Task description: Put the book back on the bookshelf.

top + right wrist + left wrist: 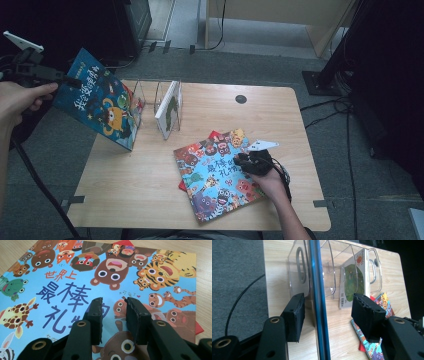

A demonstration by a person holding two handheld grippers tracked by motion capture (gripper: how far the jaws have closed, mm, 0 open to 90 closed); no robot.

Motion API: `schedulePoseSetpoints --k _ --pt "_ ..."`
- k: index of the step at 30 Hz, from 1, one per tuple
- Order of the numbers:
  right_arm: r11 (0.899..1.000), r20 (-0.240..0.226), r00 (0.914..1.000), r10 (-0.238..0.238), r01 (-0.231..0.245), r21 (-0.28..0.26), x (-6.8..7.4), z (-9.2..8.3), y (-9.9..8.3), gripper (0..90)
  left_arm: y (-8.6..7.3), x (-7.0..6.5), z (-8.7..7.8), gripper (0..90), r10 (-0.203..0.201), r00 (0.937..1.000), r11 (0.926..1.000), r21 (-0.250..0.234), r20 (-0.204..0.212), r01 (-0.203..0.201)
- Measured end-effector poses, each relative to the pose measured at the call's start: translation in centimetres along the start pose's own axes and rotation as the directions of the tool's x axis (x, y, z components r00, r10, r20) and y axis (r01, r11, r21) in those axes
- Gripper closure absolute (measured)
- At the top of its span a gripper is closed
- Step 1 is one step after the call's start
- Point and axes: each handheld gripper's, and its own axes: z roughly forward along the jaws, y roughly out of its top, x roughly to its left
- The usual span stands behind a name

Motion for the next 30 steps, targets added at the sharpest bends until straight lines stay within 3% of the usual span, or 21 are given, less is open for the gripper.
schedulePoseSetpoints --k 3,8,12,18,20,24,30 --pt "1.000 -0.001 1.0000 0.000 0.000 -0.003 -0.1 0.0 0.0 66.4 -1.0 -0.3 -0.5 43.5 0.013 0.9997 0.9999 0.008 -0.021 -0.013" --pt "1.000 0.000 1.0000 0.005 -0.005 -0.012 -0.2 -0.1 0.0 65.3 -3.1 -0.9 -1.2 42.5 0.030 0.9994 0.9994 0.017 -0.018 -0.030" --pt "0.999 0.007 0.9999 0.009 -0.009 -0.036 -0.6 -0.3 0.0 64.8 -5.3 -1.5 -1.6 41.8 0.039 0.9955 0.9992 -0.004 -0.086 -0.039" --pt "0.999 0.010 0.9995 0.031 -0.030 -0.038 -1.3 -0.4 0.4 64.7 -8.8 -1.7 -1.9 42.3 0.041 0.9980 0.9987 -0.027 -0.049 -0.043" --pt "0.999 0.014 0.9993 0.034 -0.034 -0.036 -1.5 -0.3 0.6 64.7 -9.6 -2.0 -1.7 42.5 0.055 0.9969 0.9980 -0.030 -0.056 -0.056" --pt "0.999 0.015 0.9995 0.029 -0.028 -0.045 -1.7 0.0 0.9 64.7 -11.1 -3.2 -0.7 42.3 0.100 0.9926 0.9944 -0.028 -0.069 -0.102" --pt "0.999 0.016 0.9995 0.028 -0.027 -0.046 -1.7 0.1 0.9 64.8 -12.1 -5.4 1.5 42.1 0.151 0.9881 0.9883 -0.017 -0.031 -0.151"
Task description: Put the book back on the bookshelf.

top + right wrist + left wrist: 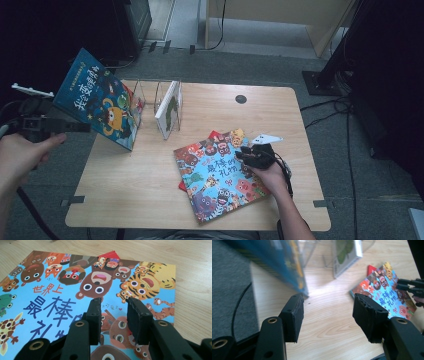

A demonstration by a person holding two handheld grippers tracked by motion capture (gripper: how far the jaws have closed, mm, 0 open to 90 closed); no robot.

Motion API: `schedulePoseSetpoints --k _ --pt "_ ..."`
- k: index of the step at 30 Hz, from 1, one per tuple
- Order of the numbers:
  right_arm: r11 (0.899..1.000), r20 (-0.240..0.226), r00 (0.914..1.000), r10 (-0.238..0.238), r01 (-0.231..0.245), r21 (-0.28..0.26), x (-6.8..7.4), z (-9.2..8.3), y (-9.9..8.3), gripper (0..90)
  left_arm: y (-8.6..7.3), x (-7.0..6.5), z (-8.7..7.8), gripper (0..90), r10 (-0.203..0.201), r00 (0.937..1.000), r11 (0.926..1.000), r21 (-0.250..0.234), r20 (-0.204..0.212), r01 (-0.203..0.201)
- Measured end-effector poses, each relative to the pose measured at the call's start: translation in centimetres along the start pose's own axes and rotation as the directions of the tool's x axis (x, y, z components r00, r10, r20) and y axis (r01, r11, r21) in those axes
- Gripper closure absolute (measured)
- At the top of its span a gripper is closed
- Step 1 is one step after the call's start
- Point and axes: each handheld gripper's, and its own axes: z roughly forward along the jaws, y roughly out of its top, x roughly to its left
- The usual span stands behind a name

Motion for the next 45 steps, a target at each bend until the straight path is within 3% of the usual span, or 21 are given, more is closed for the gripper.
schedulePoseSetpoints --k 5,9,17,24,28,34,35,37,41,45 --pt "1.000 0.006 1.0000 0.004 -0.004 0.002 -0.2 -0.2 0.0 64.8 -0.1 -2.3 2.8 41.6 0.061 0.9974 0.9977 0.026 0.038 -0.062" --pt "1.000 0.008 0.9999 0.011 -0.011 0.013 -0.2 -0.3 -0.2 64.8 -0.4 -4.1 5.2 40.4 0.134 0.9876 0.9899 0.036 0.082 -0.137" --pt "1.000 0.016 0.9998 0.015 -0.015 0.015 -0.2 -0.7 -0.7 65.2 -0.8 -6.3 10.3 40.3 0.171 0.9780 0.9794 0.088 0.119 -0.182" --pt "1.000 0.023 0.9994 0.024 -0.025 0.009 -0.1 -1.4 -1.4 65.2 -1.1 -8.4 15.2 40.5 0.210 0.9621 0.9636 0.129 0.174 -0.234" --pt "1.000 0.033 0.9990 0.031 -0.031 0.006 -0.3 -1.8 -1.9 65.2 -1.4 -9.1 17.7 40.7 0.215 0.9553 0.9585 0.144 0.203 -0.246" --pt "0.999 0.055 0.9976 0.042 -0.042 0.003 -0.5 -2.7 -2.6 66.8 -1.7 -10.4 20.9 41.2 0.249 0.9437 0.9451 0.158 0.217 -0.286" --pt "0.999 0.059 0.9974 0.042 -0.042 0.002 -0.5 -2.8 -2.8 67.2 -1.8 -10.7 21.4 41.2 0.244 0.9430 0.9461 0.158 0.226 -0.283" --pt "0.999 0.067 0.9968 0.044 -0.044 0.000 -0.6 -3.0 -3.0 67.5 -2.0 -11.2 22.4 41.3 0.267 0.9373 0.9369 0.167 0.224 -0.307" --pt "0.999 0.080 0.9955 0.052 -0.052 0.002 -0.6 -3.6 -3.5 68.0 -2.3 -12.0 24.1 41.4 0.285 0.9303 0.9262 0.183 0.230 -0.330" --pt "0.998 0.088 0.9941 0.063 -0.063 -0.003 -0.6 -4.2 -4.0 68.6 -2.5 -12.4 25.3 41.9 0.294 0.9273 0.9187 0.199 0.231 -0.341"
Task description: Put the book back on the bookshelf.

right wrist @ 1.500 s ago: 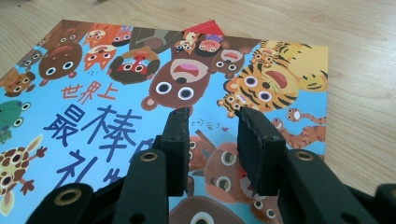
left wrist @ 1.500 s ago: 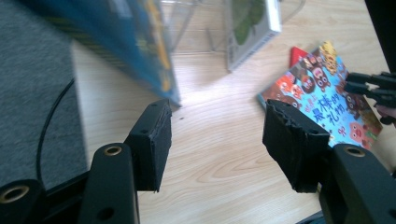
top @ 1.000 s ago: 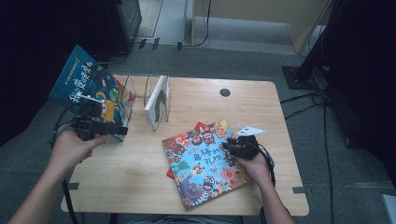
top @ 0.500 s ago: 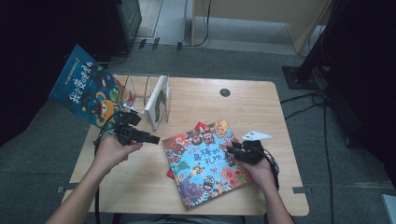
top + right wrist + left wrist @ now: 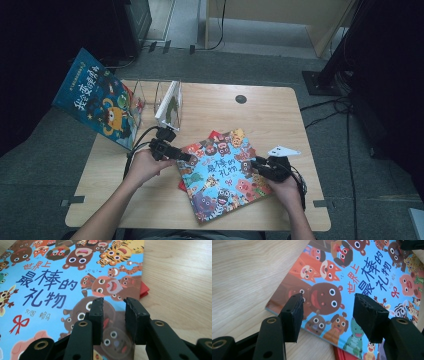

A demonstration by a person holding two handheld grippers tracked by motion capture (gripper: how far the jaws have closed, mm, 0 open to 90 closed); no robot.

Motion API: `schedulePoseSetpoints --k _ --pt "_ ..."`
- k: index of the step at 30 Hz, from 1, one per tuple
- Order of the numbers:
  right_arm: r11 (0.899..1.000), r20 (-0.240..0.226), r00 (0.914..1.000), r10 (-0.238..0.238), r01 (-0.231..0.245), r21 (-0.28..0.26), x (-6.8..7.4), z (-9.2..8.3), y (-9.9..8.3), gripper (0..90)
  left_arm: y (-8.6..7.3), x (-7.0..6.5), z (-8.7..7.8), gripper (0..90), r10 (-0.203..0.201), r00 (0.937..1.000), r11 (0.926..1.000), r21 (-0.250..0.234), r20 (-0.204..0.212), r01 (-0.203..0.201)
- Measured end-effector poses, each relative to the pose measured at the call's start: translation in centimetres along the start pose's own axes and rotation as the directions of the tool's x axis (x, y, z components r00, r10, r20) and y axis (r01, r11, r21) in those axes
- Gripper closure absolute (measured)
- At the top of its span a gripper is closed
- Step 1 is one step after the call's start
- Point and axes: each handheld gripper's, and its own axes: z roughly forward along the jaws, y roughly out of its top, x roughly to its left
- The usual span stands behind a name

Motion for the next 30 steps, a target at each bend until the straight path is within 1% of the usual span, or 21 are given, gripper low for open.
schedulePoseSetpoints --k 1,2,6,7,8,10,13,16,19,21,23,25,26,27,28,29,30 --pt "1.000 0.003 1.0000 0.005 -0.005 0.000 0.0 -0.2 -0.1 68.7 0.0 0.0 0.3 42.0 0.008 0.9999 0.9999 0.008 -0.010 -0.008" --pt "1.000 0.006 0.9999 0.008 -0.008 0.000 -0.1 -0.3 -0.3 68.9 0.0 0.0 0.4 42.2 0.008 0.9999 0.9999 0.010 -0.010 -0.008" --pt "1.000 0.016 0.9997 0.016 -0.016 0.004 -0.1 -0.9 -0.8 69.1 0.0 0.0 1.2 42.3 0.028 0.9994 0.9989 0.038 -0.020 -0.027" --pt "1.000 0.019 0.9996 0.019 -0.019 0.006 -0.1 -1.0 -0.9 69.2 0.0 -0.1 1.3 42.5 0.028 0.9995 0.9993 0.026 -0.014 -0.028" --pt "1.000 0.021 0.9995 0.023 -0.023 0.006 0.0 -1.2 -1.0 69.2 0.0 -0.1 1.4 42.6 0.024 0.9996 0.9995 0.021 -0.011 -0.024" --pt "1.000 0.026 0.9993 0.027 -0.027 0.005 0.0 -1.5 -1.3 69.2 0.0 -0.1 1.5 43.0 0.031 0.9995 0.9994 0.016 -0.002 -0.031" --pt "0.999 0.035 0.9988 0.035 -0.035 0.003 0.0 -2.1 -1.7 69.2 -0.1 0.0 1.6 42.4 0.023 0.9997 0.9997 0.003 0.007 -0.023" --pt "0.999 0.044 0.9980 0.045 -0.045 0.005 0.0 -2.5 -2.1 69.2 -0.3 0.1 1.6 42.2 0.033 0.9993 0.9994 -0.009 0.019 -0.033" --pt "0.999 0.054 0.9973 0.049 -0.050 0.006 0.0 -2.9 -2.5 69.2 -0.4 -0.2 1.6 42.6 0.067 0.9977 0.9977 -0.009 -0.006 -0.067" --pt "0.998 0.060 0.9966 0.057 -0.057 0.005 0.1 -3.2 -2.7 69.2 -0.5 -0.5 1.7 42.8 0.075 0.9968 0.9971 -0.009 -0.028 -0.076" --pt "0.998 0.068 0.9958 0.061 -0.061 0.004 0.1 -3.5 -3.0 69.6 -0.6 -0.9 1.7 42.7 0.095 0.9940 0.9954 -0.006 -0.055 -0.095" --pt "0.998 0.072 0.9952 0.067 -0.068 0.005 0.1 -3.8 -3.3 70.4 -0.6 -1.1 1.8 41.3 0.106 0.9920 0.9943 -0.007 -0.069 -0.106" --pt "0.997 0.077 0.9945 0.071 -0.072 0.004 0.2 -4.0 -3.5 70.9 -0.6 -1.1 1.8 43.6 0.116 0.9898 0.9931 -0.005 -0.083 -0.117" --pt "0.997 0.078 0.9943 0.073 -0.073 0.004 0.1 -4.2 -3.6 71.9 -0.7 -0.9 1.7 48.7 0.116 0.9893 0.9930 -0.010 -0.088 -0.118" --pt "0.997 0.081 0.9936 0.079 -0.080 0.004 0.1 -4.3 -3.8 72.5 -0.6 -0.6 1.6 52.5 0.100 0.9920 0.9948 -0.012 -0.077 -0.102" --pt "0.997 0.080 0.9933 0.083 -0.083 0.003 0.1 -4.4 -3.9 73.3 -0.5 -0.3 1.5 57.4 0.081 0.9952 0.9967 -0.005 -0.055 -0.081" --pt "0.996 0.081 0.9931 0.085 -0.085 0.005 0.1 -4.5 -4.0 74.0 -0.4 0.1 1.5 61.3 0.053 0.9982 0.9986 -0.004 -0.026 -0.054"
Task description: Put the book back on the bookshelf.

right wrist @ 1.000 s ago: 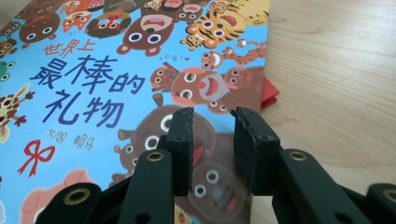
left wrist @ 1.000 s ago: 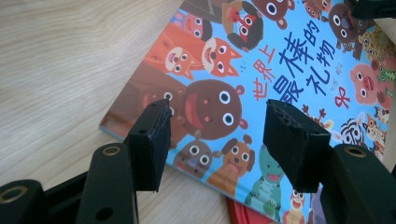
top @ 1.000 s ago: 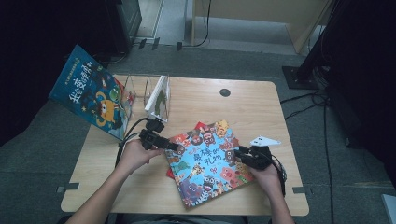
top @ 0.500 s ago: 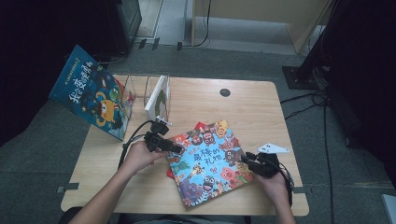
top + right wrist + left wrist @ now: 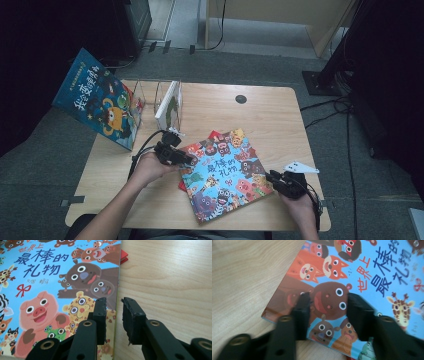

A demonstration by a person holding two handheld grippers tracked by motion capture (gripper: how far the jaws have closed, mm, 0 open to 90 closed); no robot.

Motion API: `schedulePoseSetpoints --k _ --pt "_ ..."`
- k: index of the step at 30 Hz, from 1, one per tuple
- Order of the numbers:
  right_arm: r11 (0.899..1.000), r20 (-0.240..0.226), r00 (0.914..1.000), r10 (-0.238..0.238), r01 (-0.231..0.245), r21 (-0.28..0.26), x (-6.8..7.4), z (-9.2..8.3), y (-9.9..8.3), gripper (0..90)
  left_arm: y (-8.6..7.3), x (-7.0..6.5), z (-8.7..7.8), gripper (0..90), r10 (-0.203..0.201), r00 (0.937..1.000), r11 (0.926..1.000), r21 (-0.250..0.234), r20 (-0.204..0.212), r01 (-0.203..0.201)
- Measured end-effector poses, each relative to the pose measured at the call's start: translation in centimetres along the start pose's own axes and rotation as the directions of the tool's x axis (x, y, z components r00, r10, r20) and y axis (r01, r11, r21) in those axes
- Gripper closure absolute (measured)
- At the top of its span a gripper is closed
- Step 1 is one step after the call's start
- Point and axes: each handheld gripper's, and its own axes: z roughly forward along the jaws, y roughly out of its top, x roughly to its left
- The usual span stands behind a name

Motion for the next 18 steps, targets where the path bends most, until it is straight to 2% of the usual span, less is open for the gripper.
schedulePoseSetpoints --k 1,6,8,10,14,18 --pt "1.000 0.001 1.0000 0.004 -0.004 0.001 0.0 0.0 -0.1 75.0 0.0 0.4 -0.1 62.4 -0.006 0.9999 1.0000 0.004 0.011 0.006" --pt "1.000 -0.006 0.9998 0.017 -0.017 0.007 0.2 -0.7 -0.8 82.4 -0.3 1.7 -0.7 79.5 0.005 1.0000 0.9999 -0.013 0.002 -0.005" --pt "1.000 0.000 0.9999 0.013 -0.013 0.009 0.3 -1.2 -1.2 84.7 -0.5 2.5 -1.2 84.3 -0.009 0.9998 0.9996 -0.028 0.018 0.010" --pt "1.000 0.001 0.9999 0.014 -0.014 0.011 0.3 -1.6 -1.5 86.9 -0.6 3.3 -1.8 85.4 -0.037 0.9985 0.9976 -0.058 0.040 0.039" --pt "1.000 0.001 0.9998 0.019 -0.019 0.015 0.3 -2.3 -2.2 88.4 -0.9 4.4 -2.3 83.6 -0.062 0.9978 0.9953 -0.073 0.024 0.064" --pt "1.000 0.006 0.9998 0.018 -0.018 0.021 0.4 -2.9 -2.7 89.1 -1.1 5.2 -2.1 83.4 -0.074 0.9973 0.9956 -0.059 0.005 0.074"
